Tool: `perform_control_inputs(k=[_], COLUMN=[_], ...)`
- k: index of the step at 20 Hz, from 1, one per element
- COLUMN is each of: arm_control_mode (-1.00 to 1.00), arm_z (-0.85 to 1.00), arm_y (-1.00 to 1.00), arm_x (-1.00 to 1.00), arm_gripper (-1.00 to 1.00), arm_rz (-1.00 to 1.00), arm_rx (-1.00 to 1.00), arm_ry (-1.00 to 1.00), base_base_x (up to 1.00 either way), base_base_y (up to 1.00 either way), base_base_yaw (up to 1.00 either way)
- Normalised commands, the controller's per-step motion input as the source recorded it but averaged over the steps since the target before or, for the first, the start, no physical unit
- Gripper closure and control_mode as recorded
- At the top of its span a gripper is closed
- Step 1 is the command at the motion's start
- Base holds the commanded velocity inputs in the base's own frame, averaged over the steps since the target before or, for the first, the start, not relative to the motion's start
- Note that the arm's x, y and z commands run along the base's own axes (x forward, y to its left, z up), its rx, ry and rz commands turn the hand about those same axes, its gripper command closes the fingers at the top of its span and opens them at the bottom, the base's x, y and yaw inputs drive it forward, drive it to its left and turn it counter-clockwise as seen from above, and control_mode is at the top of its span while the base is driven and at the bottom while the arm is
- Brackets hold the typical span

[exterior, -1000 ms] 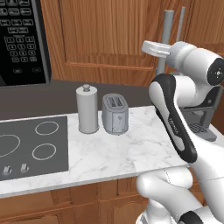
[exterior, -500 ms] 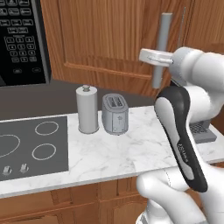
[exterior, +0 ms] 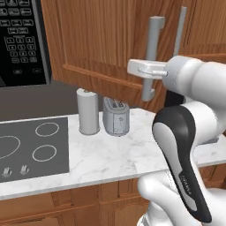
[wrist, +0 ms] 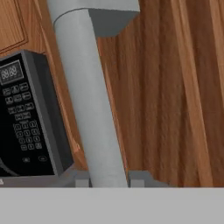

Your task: Get the candle and the wine from the cabinet and move them to the dining counter.

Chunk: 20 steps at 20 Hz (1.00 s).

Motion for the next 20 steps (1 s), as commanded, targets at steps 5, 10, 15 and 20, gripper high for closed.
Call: perform_control_inputs(k=[5,10,15,20], arm_control_mode=[-1.00,-1.00,-1.00,-1.00], arm_z=[-0.06,-0.09,-0.16,-0.15], arm_y=[0.48,0.45,0.47,0.44], arm_x=[-0.57,-0.47,-0.35,-0.32], arm_gripper=[1.00,1.00,1.00,1.00], arm_rz=[0.08,0.08,0.10,0.09], arm_rx=[0.00,0.00,0.00,0.00], arm_ry=[0.05,0.07,0.13,0.13], base_base_x=[0.00,0.00,0.00,0.00], base_base_y=[0.00,0.00,0.00,0.00], base_base_yaw=[0.00,0.00,0.00,0.00])
